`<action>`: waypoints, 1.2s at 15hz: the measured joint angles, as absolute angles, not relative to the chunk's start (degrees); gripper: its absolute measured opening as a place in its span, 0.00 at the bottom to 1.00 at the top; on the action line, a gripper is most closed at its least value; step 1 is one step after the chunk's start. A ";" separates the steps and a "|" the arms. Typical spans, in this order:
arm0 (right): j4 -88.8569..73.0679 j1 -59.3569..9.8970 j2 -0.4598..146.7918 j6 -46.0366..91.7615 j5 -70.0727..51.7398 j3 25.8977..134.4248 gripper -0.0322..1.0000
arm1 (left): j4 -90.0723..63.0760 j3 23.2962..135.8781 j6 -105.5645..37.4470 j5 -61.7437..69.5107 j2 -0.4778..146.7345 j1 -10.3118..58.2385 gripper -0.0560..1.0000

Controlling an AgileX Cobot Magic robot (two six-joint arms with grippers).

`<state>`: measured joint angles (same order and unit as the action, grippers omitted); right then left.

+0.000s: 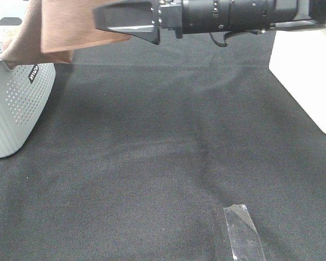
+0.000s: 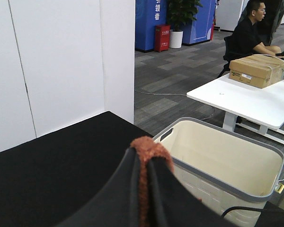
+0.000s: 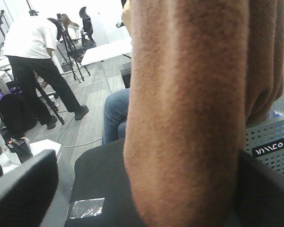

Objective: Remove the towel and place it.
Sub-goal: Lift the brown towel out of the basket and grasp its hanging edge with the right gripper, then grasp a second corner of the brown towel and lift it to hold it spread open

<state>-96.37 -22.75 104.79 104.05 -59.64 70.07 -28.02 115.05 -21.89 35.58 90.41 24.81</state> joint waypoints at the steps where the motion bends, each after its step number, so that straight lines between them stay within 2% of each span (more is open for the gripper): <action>1: -97.23 -22.75 104.79 104.05 -59.36 70.07 0.84 | -28.13 115.05 -21.77 35.58 90.41 24.81 0.06; 4: -98.49 -22.69 104.79 103.93 -58.79 70.07 0.47 | -28.93 115.05 -21.31 35.07 91.50 24.81 0.06; 6: -98.09 -22.69 104.79 102.85 -58.50 70.07 0.14 | -28.99 115.05 -20.91 34.72 91.85 24.81 0.06; 7: -97.23 -22.69 104.79 102.62 -59.13 70.07 0.05 | -29.16 115.05 -20.91 34.72 91.85 24.81 0.06; 9: -94.42 -22.69 104.68 101.70 -61.13 70.07 0.04 | -29.22 115.05 -20.91 34.78 91.85 24.81 0.06; 12: -86.57 -22.69 100.84 91.04 -61.13 70.07 0.04 | -29.22 115.05 -20.45 34.89 91.85 24.81 0.06; 16: -69.10 -22.69 88.46 72.14 -48.24 70.07 0.04 | -29.28 115.05 -19.82 34.78 92.13 24.81 0.06; 18: -49.85 -22.69 80.44 58.90 -41.31 70.07 0.04 | -29.39 115.05 -16.50 32.89 93.62 24.81 0.06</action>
